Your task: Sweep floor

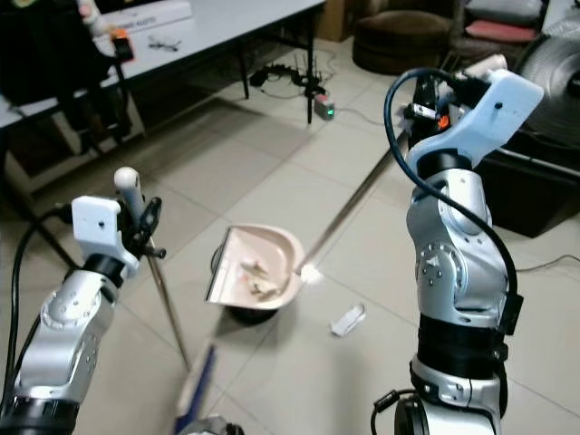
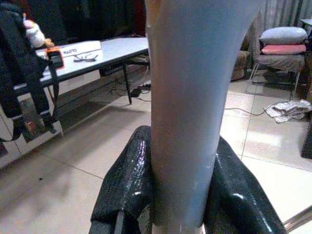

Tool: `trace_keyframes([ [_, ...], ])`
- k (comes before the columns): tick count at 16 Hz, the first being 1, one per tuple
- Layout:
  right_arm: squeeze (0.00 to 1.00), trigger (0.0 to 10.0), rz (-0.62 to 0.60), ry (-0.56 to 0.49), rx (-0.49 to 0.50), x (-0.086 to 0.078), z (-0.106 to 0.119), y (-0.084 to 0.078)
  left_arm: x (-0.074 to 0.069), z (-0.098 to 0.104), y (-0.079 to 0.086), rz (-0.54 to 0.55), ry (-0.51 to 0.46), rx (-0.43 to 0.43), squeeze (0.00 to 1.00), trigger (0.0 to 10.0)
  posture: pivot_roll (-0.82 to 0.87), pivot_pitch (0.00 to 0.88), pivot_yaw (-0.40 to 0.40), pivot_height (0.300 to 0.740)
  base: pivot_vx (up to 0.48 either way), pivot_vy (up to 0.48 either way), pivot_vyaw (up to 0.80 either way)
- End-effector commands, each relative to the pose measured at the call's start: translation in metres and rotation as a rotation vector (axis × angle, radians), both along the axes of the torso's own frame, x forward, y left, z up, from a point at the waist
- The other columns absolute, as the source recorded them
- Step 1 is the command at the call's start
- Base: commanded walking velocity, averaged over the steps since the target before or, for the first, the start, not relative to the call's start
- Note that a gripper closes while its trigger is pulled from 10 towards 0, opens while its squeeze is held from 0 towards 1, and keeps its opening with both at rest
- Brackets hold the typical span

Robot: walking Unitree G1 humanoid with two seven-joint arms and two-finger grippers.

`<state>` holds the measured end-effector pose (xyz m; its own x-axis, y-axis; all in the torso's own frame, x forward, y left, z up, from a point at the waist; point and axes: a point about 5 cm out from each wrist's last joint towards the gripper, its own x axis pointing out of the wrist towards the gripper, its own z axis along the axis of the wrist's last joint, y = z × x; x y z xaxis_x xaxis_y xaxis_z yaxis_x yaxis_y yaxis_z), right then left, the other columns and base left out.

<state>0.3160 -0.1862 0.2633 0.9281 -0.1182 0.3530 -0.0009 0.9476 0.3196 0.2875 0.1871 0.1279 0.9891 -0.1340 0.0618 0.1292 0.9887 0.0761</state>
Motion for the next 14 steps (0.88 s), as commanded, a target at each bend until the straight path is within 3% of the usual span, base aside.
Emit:
trace_keyframes([
  [1,0.00,10.0,-0.013,-0.068,0.021,-0.0022,0.0144,-0.0026,0.0028,0.0105,-0.0017,-0.006,-0.042,0.013,0.00,10.0,-0.06,0.018,0.057,0.740,0.322,0.000,0.00],
  [14,0.00,10.0,-0.011,-0.022,-0.020,0.0018,0.0066,-0.0039,0.0006,0.0038,-0.0060,0.015,-0.026,-0.027,0.00,10.0,-0.07,0.013,0.036,0.740,0.373,0.000,0.00],
])
